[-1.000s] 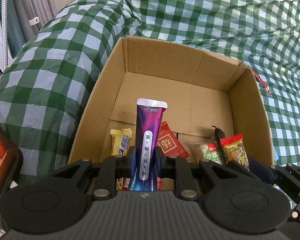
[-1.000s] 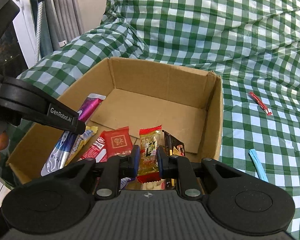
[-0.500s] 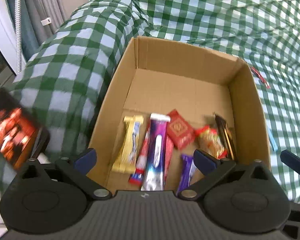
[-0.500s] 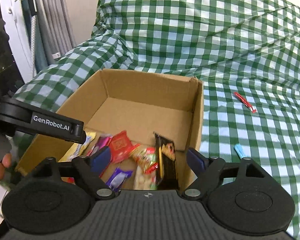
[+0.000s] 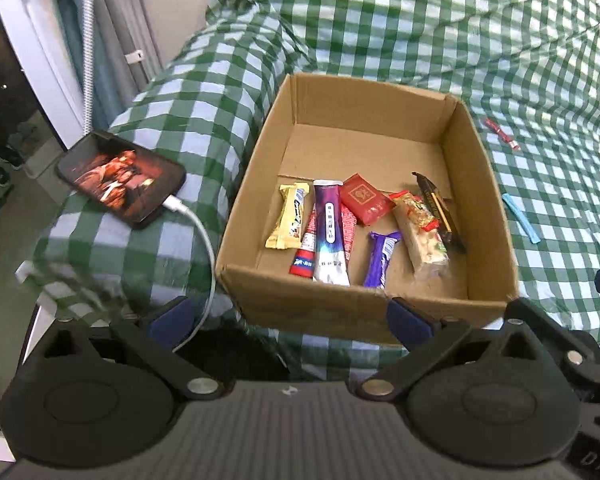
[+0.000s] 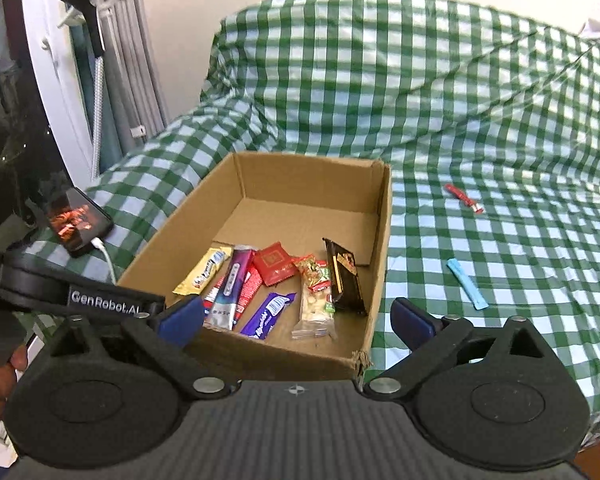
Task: Organize snacks
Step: 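Lift both tools away from the box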
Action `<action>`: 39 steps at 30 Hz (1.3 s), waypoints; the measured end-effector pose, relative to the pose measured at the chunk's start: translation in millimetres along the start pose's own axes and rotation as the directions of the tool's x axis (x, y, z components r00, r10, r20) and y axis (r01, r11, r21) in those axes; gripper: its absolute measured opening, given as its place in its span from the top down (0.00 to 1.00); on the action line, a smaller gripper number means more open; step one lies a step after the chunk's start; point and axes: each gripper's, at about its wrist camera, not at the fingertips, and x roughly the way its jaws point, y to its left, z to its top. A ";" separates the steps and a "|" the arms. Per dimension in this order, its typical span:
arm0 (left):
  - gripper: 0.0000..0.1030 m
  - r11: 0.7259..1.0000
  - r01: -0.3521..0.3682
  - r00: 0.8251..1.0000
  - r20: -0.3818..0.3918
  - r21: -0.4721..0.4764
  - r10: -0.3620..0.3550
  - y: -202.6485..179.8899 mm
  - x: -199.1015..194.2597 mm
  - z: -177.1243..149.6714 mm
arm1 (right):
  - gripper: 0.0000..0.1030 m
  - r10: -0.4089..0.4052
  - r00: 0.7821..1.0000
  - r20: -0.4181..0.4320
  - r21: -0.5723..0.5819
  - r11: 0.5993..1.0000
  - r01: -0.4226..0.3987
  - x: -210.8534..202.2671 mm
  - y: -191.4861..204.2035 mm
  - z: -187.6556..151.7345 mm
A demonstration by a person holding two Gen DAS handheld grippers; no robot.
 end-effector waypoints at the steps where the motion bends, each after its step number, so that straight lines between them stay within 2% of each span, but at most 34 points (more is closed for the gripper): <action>1: 0.00 1.000 -0.009 1.000 0.013 -0.001 0.009 -0.9 -4.8 -4.0 | 0.03 0.003 1.000 0.008 -0.004 1.000 -0.003 -6.3 2.4 -2.6; 9: 0.00 1.000 -0.019 0.996 0.090 0.022 0.017 -2.3 -34.5 -27.3 | 0.02 0.011 0.998 0.062 -0.043 0.999 -0.008 -38.9 12.2 -14.1; 22: 0.00 0.998 -0.021 0.989 0.145 0.054 0.013 -9.9 -60.0 -46.8 | 0.01 -0.004 0.992 0.123 -0.031 0.999 0.008 -71.2 8.3 -30.2; 39: 0.00 0.997 -0.020 0.992 0.126 0.076 0.011 -14.2 -59.6 -50.7 | 0.01 -0.006 0.994 0.110 -0.009 1.000 0.007 -72.7 5.8 -35.6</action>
